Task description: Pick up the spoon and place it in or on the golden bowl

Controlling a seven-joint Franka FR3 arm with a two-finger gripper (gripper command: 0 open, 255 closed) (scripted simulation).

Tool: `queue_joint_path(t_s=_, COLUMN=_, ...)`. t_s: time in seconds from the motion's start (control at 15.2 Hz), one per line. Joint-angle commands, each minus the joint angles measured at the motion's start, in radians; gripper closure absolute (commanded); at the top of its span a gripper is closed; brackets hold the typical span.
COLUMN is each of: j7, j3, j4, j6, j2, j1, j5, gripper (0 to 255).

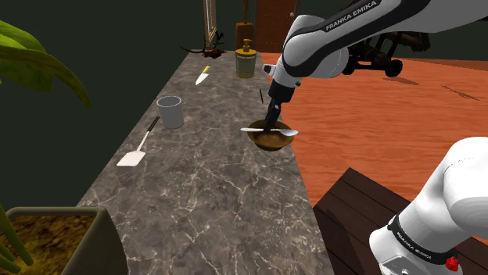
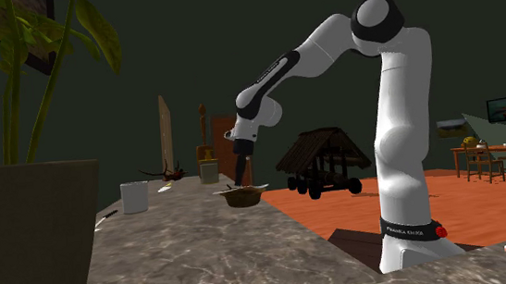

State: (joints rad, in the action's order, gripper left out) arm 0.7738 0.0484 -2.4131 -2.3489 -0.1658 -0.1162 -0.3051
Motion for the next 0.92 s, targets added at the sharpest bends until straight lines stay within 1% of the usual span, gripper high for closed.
queue_joint_path(t_s=0.0, j7=0.000, j3=0.000, j4=0.000, j6=0.000, j2=0.000, j1=0.000, j5=0.000, gripper=0)
queue_joint_path(t_s=0.07, j7=0.000, j3=0.000, j4=0.000, j6=0.000, j2=0.000, j1=0.000, j5=0.000, gripper=0)
queue_joint_path(t_s=0.33, j7=-0.022, j3=0.012, j4=0.049, j6=0.130, j2=-0.080, j1=0.019, j5=0.037, gripper=0)
queue_joint_path(t_s=0.86, j7=-0.022, j3=0.012, j4=0.049, j6=0.130, j2=-0.080, j1=0.019, j5=0.037, gripper=0)
